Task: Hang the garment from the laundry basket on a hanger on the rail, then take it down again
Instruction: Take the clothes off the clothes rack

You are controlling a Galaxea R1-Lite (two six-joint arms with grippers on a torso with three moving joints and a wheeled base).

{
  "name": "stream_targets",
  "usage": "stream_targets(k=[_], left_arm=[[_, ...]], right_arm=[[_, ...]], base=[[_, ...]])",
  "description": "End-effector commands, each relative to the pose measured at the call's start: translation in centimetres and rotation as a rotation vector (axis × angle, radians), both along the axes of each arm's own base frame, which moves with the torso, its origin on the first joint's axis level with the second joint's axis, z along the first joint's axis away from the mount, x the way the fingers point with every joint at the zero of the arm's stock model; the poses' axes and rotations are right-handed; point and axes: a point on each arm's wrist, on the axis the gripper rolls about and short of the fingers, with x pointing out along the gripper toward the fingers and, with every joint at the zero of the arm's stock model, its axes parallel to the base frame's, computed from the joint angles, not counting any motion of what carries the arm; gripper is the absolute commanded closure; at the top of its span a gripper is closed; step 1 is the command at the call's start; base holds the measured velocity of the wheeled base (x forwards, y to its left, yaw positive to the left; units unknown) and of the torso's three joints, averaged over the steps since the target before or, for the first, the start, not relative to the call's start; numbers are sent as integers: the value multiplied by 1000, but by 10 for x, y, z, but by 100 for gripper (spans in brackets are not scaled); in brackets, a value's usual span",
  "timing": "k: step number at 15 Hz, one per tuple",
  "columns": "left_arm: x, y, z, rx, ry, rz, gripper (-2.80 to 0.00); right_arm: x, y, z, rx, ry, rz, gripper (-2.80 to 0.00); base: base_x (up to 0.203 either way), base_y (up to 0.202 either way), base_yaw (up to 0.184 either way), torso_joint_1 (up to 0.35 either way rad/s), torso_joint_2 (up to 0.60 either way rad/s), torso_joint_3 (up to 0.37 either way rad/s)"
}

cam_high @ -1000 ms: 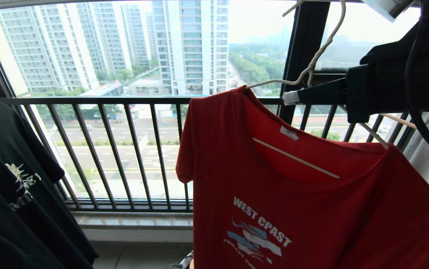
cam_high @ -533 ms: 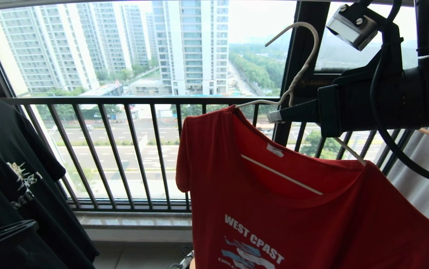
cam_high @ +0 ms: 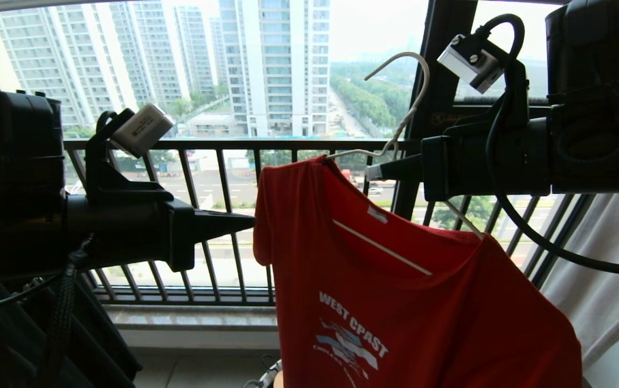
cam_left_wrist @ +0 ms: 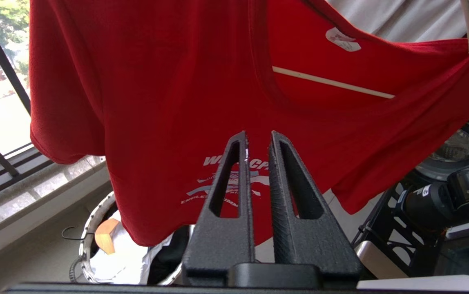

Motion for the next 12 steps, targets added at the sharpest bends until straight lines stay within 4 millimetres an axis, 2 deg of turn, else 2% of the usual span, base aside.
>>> stream_targets(k=[1,4,8,12], left_arm=[[30,-26,-17,43,66,52,-280],[22,-41,-4,14,49,131,-280],[26,-59,-4,62,12,303,-280],[25,-60,-3,74,-3,334,-280]], right_arm=[[3,10,-8,-12,25,23,0],[2,19,-13,-22,42,48,0],[-3,26,-13,-2,64,63,0],[-6,25,-11,1,60,66,0]], base=[[0,0,0,0,0,0],[0,0,0,0,0,0],[0,0,0,0,0,0],[0,0,0,0,0,0]])
